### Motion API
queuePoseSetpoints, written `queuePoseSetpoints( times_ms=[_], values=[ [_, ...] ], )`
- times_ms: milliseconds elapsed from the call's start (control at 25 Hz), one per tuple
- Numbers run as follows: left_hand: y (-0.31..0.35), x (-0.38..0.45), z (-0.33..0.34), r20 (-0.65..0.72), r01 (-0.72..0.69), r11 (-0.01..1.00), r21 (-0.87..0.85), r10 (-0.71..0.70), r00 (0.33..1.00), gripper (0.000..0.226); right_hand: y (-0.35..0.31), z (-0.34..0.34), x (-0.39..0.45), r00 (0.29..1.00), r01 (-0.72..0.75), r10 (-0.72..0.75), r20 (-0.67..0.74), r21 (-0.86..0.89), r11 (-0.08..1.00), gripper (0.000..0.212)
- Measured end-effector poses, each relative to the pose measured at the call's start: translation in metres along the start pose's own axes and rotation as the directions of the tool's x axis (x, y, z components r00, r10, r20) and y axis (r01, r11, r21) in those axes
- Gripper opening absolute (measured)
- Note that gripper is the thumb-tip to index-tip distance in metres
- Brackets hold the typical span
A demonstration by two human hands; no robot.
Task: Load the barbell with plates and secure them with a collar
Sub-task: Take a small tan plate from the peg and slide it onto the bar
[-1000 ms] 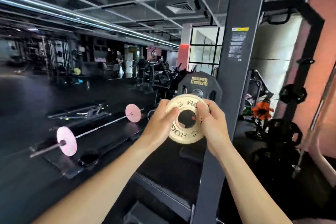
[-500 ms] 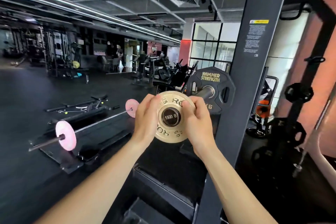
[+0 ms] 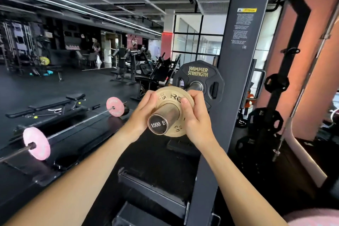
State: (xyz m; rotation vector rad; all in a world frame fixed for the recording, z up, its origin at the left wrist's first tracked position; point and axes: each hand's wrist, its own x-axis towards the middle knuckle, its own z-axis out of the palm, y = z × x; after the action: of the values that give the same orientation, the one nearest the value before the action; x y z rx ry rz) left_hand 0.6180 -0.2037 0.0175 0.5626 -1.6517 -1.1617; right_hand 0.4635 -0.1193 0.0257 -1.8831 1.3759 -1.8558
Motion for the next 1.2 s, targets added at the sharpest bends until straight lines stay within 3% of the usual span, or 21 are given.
queuePoseSetpoints(
  times_ms=[40,120,160,280,360,600,680,800,1000,1200],
  values=[
    [-0.007,0.007,-0.003,0.05,0.044,0.999,0.03,-0.046,0.998,0.02,0.008,-0.003,0.007,1.0,-0.018,0.018,-0.006,-0.016,1.0,0.012],
    [-0.021,0.023,-0.008,0.098,0.152,0.988,0.04,-0.155,0.983,0.061,0.024,-0.008,0.02,0.999,-0.048,0.047,-0.007,-0.042,0.998,0.013],
    [-0.027,0.033,-0.009,0.128,0.133,0.989,0.067,-0.141,0.982,0.062,0.032,-0.011,0.026,0.998,-0.055,0.055,-0.003,-0.058,0.997,0.012],
    [-0.025,0.07,-0.002,0.111,-0.054,0.937,0.345,0.017,0.994,0.015,0.061,-0.021,0.048,0.997,-0.076,0.077,0.01,-0.085,0.993,0.006],
    [-0.024,0.093,0.006,0.071,-0.111,0.906,0.408,0.09,0.993,0.021,0.08,-0.027,0.061,0.996,-0.085,0.086,0.011,-0.103,0.991,0.009],
    [-0.053,0.16,0.028,-0.062,-0.067,0.912,0.405,0.1,0.993,0.014,0.137,-0.041,0.112,0.99,-0.141,0.139,-0.025,-0.191,0.971,0.023],
    [-0.06,0.189,0.037,-0.084,-0.015,0.895,0.445,0.059,0.995,0.011,0.151,-0.05,0.134,0.98,-0.185,0.145,-0.136,-0.364,0.913,0.034],
    [-0.072,0.222,0.049,-0.15,0.059,0.897,0.438,0.008,0.989,0.026,0.164,-0.063,0.156,0.951,-0.19,0.028,-0.307,-0.512,0.838,0.034],
    [-0.086,0.246,0.058,-0.153,0.063,0.915,0.399,-0.001,0.988,0.02,0.179,-0.065,0.17,0.954,-0.108,-0.061,-0.294,-0.527,0.843,0.021],
    [-0.059,0.227,0.046,-0.114,0.171,0.926,0.338,-0.14,0.984,0.014,0.166,-0.07,0.163,0.966,-0.182,0.062,-0.251,-0.492,0.851,0.02]
  ],
)
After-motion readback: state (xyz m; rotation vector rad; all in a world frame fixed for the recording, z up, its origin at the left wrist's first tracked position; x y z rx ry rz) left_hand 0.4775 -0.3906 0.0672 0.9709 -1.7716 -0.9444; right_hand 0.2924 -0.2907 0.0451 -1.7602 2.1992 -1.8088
